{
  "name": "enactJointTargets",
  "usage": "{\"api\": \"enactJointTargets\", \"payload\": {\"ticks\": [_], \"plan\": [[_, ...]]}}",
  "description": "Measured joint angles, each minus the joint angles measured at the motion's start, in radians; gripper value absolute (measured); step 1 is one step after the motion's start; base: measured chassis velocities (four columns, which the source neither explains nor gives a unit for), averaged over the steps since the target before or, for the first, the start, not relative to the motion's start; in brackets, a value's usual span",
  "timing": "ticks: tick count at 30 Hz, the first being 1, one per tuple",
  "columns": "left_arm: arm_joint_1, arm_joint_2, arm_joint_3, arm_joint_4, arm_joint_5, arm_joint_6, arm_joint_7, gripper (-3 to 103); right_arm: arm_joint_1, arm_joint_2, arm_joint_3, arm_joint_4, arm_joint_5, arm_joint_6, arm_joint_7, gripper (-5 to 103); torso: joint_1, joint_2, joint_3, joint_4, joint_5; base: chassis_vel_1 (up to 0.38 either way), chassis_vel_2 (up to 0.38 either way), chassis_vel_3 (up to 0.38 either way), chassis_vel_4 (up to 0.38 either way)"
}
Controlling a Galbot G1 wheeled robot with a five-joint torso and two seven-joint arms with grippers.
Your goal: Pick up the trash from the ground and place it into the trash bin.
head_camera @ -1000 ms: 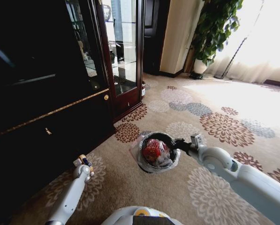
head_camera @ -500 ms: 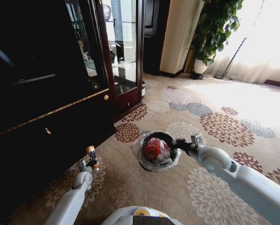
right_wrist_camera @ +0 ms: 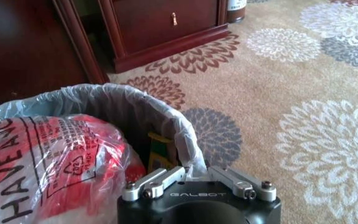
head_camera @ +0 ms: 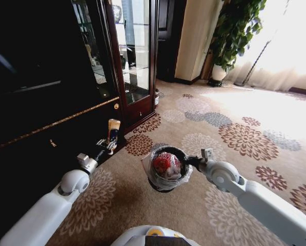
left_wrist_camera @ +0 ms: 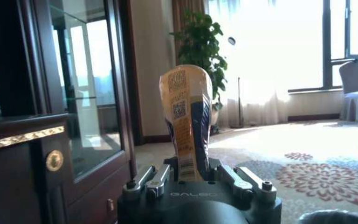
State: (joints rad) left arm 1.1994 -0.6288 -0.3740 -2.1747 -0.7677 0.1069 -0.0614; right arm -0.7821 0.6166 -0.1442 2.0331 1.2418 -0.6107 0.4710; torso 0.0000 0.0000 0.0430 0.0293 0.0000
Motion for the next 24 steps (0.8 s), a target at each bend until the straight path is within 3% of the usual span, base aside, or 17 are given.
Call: {"api": "enactJointTargets", "payload": {"ticks": [1, 4, 8, 11, 12, 15, 17, 19, 24], "plan": [[-0.031, 0.044, 0.037, -0.057, -0.053, 0.026, -0.014, 28, 0.015, 0.0, -0.016, -0.014, -0.012, 0.0, -0.007, 1, 0.0, 0.0, 0.0, 0.0, 0.0003, 0.0, 0.0, 0.0, 0.0], [-0.105, 0.112, 0.119, -0.11, -0.11, 0.041, -0.01, 28, 0.023, 0.003, -0.026, -0.028, -0.029, 0.0, -0.027, 1, 0.0, 0.0, 0.0, 0.0001, 0.0, 0.0, 0.0, 0.0, 0.0], [-0.261, 0.14, 0.279, -0.096, -0.157, 0.04, -0.006, 28, 0.022, 0.011, -0.04, -0.029, -0.045, 0.006, -0.054, 1, 0.0, 0.0, 0.0, 0.0004, -0.0001, 0.0, 0.0, 0.0, 0.0], [-0.477, 0.096, 0.462, -0.034, -0.214, 0.047, -0.024, 28, 0.036, 0.02, -0.069, -0.026, -0.056, 0.01, -0.065, 1, 0.0, 0.0, 0.0, -0.0002, 0.0003, 0.0, 0.0, 0.0, 0.0], [-0.477, 0.096, 0.462, -0.034, -0.214, 0.047, -0.024, 28, 0.036, 0.02, -0.069, -0.026, -0.056, 0.01, -0.065, 1, 0.0, 0.0, 0.0, -0.0002, 0.0003, 0.0, 0.0, 0.0, 0.0], [-0.655, 0.015, 0.643, 0.055, -0.253, 0.031, -0.032, 28, 0.068, 0.021, -0.085, -0.02, -0.055, 0.013, -0.065, 1, 0.0, 0.0, 0.0, 0.0002, 0.0005, 0.0, 0.0, 0.0, 0.0], [-0.683, -0.011, 0.679, 0.077, -0.258, 0.025, -0.031, 28, 0.075, 0.021, -0.088, -0.017, -0.053, 0.013, -0.065, 1, 0.0, 0.0, 0.0, 0.0003, 0.0003, 0.0, 0.0, 0.0, 0.0], [-0.755, -0.093, 0.762, 0.142, -0.262, 0.008, -0.042, 28, 0.11, 0.014, -0.103, -0.008, -0.032, 0.013, -0.063, 1, 0.0, 0.0, 0.0, -0.0003, 0.0, 0.0, 0.0, 0.0, 0.0], [-0.791, -0.174, 0.833, 0.227, -0.244, -0.036, -0.027, 28, 0.135, -0.001, -0.108, -0.004, -0.016, 0.013, -0.076, 1, 0.0, 0.0, 0.0, -0.0003, -0.0001, 0.0, 0.0, 0.0, 0.0]]}}
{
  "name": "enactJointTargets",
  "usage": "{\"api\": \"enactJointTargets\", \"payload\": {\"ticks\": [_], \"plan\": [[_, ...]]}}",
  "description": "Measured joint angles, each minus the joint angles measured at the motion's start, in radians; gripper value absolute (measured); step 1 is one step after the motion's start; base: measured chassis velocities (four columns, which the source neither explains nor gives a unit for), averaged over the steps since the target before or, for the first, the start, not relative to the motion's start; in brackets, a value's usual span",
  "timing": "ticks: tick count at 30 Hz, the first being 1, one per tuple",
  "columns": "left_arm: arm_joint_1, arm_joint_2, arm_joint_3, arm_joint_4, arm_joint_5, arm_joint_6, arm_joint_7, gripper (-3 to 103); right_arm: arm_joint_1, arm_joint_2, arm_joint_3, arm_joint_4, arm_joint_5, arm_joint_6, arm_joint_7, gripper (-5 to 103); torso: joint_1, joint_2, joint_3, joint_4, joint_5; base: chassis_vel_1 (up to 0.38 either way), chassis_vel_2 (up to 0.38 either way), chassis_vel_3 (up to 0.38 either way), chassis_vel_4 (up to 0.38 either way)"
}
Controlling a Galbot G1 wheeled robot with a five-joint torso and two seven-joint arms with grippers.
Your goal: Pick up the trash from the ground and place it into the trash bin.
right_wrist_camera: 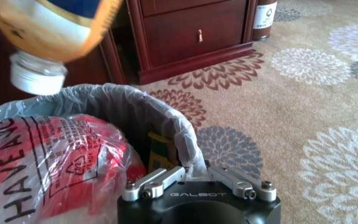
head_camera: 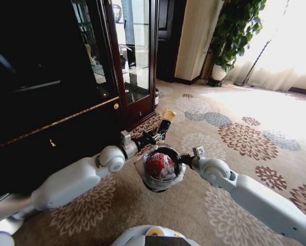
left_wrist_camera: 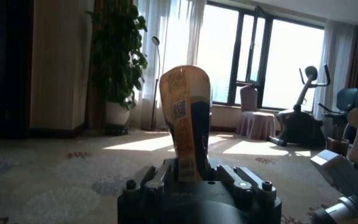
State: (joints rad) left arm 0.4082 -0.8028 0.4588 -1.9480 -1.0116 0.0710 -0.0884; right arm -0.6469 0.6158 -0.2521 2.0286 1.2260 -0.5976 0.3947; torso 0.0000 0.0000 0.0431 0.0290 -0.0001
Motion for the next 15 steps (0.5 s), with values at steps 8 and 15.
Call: {"api": "enactJointTargets", "payload": {"ticks": [8, 15], "plan": [[0.036, -0.029, 0.02, 0.142, 0.081, -0.1, 0.114, 28, -0.031, -0.011, 0.031, 0.02, 0.007, 0.002, -0.038, 1, 0.0, 0.0, 0.0, 0.0007, 0.0003, 0.0, 0.0, 0.0, 0.0], [0.08, -0.031, 0.051, 0.09, 0.111, -0.099, 0.117, 28, -0.011, -0.011, 0.031, 0.015, 0.015, 0.002, -0.039, 1, 0.0, 0.0, 0.0, 0.0004, 0.0002, 0.0, 0.0, 0.0, 0.0]]}}
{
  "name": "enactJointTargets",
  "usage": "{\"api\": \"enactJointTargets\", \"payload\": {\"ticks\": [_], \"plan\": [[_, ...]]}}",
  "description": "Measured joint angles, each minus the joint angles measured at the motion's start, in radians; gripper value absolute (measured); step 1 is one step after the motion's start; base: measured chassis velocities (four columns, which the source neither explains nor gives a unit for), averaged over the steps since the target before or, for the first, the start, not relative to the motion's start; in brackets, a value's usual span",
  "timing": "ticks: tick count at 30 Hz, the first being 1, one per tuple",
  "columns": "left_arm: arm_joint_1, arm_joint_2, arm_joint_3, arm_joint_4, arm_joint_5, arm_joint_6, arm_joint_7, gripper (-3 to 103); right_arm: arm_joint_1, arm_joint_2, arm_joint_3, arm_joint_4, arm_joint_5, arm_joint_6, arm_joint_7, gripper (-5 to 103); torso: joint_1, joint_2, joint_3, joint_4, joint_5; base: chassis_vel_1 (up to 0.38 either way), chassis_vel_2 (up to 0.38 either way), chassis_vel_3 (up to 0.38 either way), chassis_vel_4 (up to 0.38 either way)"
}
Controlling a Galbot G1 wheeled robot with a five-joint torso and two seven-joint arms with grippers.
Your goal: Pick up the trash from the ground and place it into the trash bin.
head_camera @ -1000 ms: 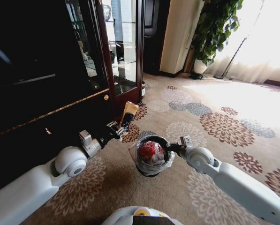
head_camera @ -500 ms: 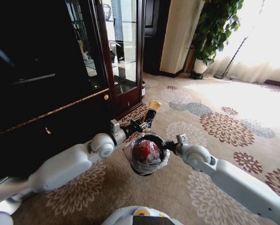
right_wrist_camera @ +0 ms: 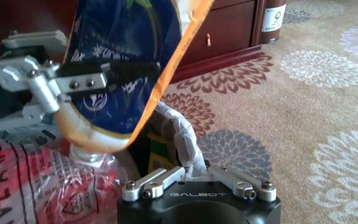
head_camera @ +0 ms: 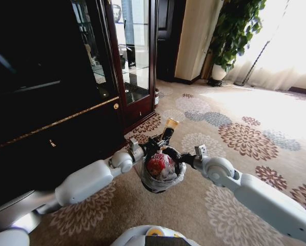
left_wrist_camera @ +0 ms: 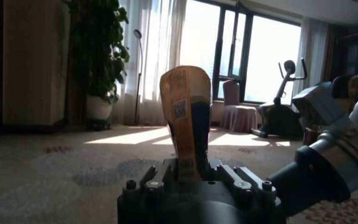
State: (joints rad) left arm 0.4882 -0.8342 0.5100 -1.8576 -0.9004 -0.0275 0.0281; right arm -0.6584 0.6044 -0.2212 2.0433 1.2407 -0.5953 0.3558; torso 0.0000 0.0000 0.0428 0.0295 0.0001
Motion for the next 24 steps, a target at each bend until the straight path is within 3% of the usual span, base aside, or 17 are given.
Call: {"api": "enactJointTargets", "payload": {"ticks": [13, 17, 20, 21, 24], "plan": [[0.052, 0.037, -0.002, 0.02, 0.088, -0.03, 0.022, 28, -0.004, -0.011, 0.024, 0.005, 0.017, 0.008, -0.019, 1, 0.0, 0.0, 0.0, 0.0, 0.0, 0.0, 0.0, 0.0, 0.0], [0.074, 0.062, -0.009, -0.013, 0.098, 0.002, 0.023, 28, -0.003, -0.01, 0.024, 0.005, 0.014, 0.012, -0.023, 1, 0.0, 0.0, 0.0, 0.0001, -0.0002, 0.0, 0.0, 0.0, 0.0], [0.083, 0.074, -0.021, -0.05, 0.103, 0.072, 0.031, 24, -0.004, -0.01, 0.024, 0.005, 0.006, 0.018, -0.026, 1, 0.0, 0.0, 0.0, 0.0001, 0.0, 0.0, 0.0, 0.0, 0.0], [0.083, 0.074, -0.021, -0.05, 0.103, 0.072, 0.031, 24, -0.004, -0.01, 0.024, 0.005, 0.006, 0.018, -0.026, 1, 0.0, 0.0, 0.0, 0.0001, 0.0, 0.0, 0.0, 0.0, 0.0], [0.082, 0.075, -0.022, -0.06, 0.103, 0.1, 0.032, 33, -0.007, -0.013, 0.024, 0.004, -0.006, 0.021, -0.033, 1, 0.0, 0.0, 0.0, 0.0, 0.0, 0.0, 0.0, 0.0, 0.0]]}}
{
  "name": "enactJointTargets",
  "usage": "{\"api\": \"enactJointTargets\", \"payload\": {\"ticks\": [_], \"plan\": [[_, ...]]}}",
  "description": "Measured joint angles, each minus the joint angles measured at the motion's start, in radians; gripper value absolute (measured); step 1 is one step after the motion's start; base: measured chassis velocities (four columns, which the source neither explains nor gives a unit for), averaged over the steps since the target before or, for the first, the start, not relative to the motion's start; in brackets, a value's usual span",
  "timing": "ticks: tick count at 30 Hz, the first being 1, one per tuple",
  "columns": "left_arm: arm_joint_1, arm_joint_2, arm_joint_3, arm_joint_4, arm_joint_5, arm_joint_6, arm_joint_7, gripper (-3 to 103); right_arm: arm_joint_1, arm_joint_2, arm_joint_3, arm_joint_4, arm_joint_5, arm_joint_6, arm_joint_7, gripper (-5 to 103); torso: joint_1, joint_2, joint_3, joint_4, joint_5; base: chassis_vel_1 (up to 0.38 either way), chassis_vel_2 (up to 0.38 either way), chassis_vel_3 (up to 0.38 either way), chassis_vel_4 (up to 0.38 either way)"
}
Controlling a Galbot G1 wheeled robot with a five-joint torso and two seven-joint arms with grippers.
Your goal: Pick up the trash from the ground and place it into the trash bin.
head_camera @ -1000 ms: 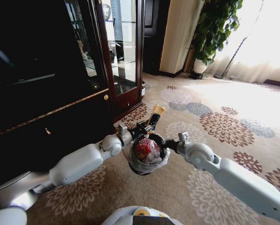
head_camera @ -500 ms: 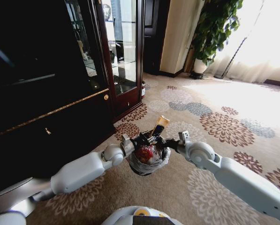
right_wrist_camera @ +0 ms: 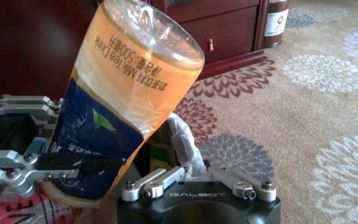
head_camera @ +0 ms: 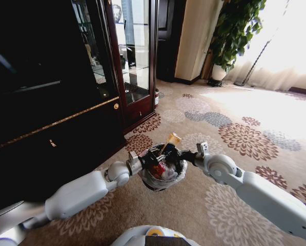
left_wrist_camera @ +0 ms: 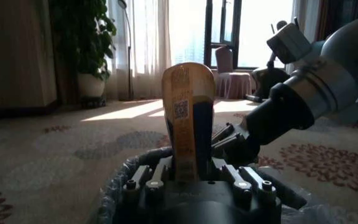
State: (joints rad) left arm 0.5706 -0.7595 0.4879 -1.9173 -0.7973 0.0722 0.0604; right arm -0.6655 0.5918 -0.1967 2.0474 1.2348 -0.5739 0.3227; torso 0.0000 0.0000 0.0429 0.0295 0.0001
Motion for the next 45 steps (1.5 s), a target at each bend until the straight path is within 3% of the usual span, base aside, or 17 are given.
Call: {"api": "enactJointTargets", "payload": {"ticks": [7, 9, 15, 18, 30, 34, 40, 41, 43, 45], "plan": [[0.005, 0.003, -0.002, -0.021, -0.013, 0.022, -0.022, 66, -0.014, -0.008, 0.014, -0.003, -0.017, 0.003, -0.022, 1, 0.0, 0.0, 0.0, 0.0, -0.0001, 0.0, 0.0, 0.0, 0.0], [0.005, 0.004, -0.004, -0.025, -0.016, 0.025, -0.024, 66, -0.014, -0.007, 0.014, -0.005, -0.02, 0.004, -0.025, 1, 0.0, 0.0, 0.0, 0.0, -0.0001, 0.0, 0.0, 0.0, 0.0], [-0.001, 0.011, -0.027, -0.044, -0.035, 0.029, -0.035, 93, -0.009, -0.002, 0.007, -0.016, -0.032, 0.004, -0.042, 1, 0.0, 0.0, 0.0, 0.0, -0.0001, 0.0, 0.0, 0.0, 0.0], [-0.004, 0.014, -0.039, -0.05, -0.043, 0.027, -0.036, 99, -0.007, -0.003, 0.006, -0.022, -0.037, 0.004, -0.05, 1, 0.0, 0.0, 0.0, 0.0, -0.0001, 0.0, 0.0, 0.0, 0.0], [-0.008, 0.018, -0.087, -0.083, -0.085, 0.022, -0.05, 100, -0.004, 0.001, 0.003, -0.04, -0.049, 0.003, -0.057, 1, 0.0, 0.0, 0.0, 0.0, 0.0, 0.0, 0.0, 0.0, 0.0], [-0.002, 0.011, -0.16, -0.101, -0.148, 0.036, -0.118, 100, -0.011, -0.004, 0.028, -0.048, -0.051, 0.0, -0.049, 1, 0.0, 0.0, 0.0, -0.0001, -0.0002, 0.0, 0.0, 0.0, 0.0], [0.039, 0.033, -0.401, -0.103, -0.302, 0.087, -0.242, 100, -0.041, -0.021, 0.095, -0.068, -0.049, -0.012, -0.028, 1, 0.0, 0.0, 0.0, -0.0002, 0.0001, 0.0, 0.0, 0.0, 0.0], [0.039, 0.033, -0.401, -0.103, -0.302, 0.087, -0.242, 100, -0.041, -0.021, 0.095, -0.068, -0.049, -0.012, -0.028, 1, 0.0, 0.0, 0.0, -0.0002, 0.0001, 0.0, 0.0, 0.0, 0.0], [0.106, 0.052, -0.522, -0.097, -0.349, 0.134, -0.33, 100, -0.061, -0.025, 0.133, -0.072, -0.029, -0.016, 0.007, 1, 0.0, 0.0, 0.0, -0.0002, -0.0003, 0.0, 0.0, 0.0, 0.0], [0.138, 0.057, -0.563, -0.093, -0.349, 0.147, -0.355, 100, -0.07, -0.025, 0.148, -0.073, -0.022, -0.017, 0.019, 1, 0.0, 0.0, 0.0, 0.0001, 0.0001, 0.0, 0.0, 0.0, 0.0]]}}
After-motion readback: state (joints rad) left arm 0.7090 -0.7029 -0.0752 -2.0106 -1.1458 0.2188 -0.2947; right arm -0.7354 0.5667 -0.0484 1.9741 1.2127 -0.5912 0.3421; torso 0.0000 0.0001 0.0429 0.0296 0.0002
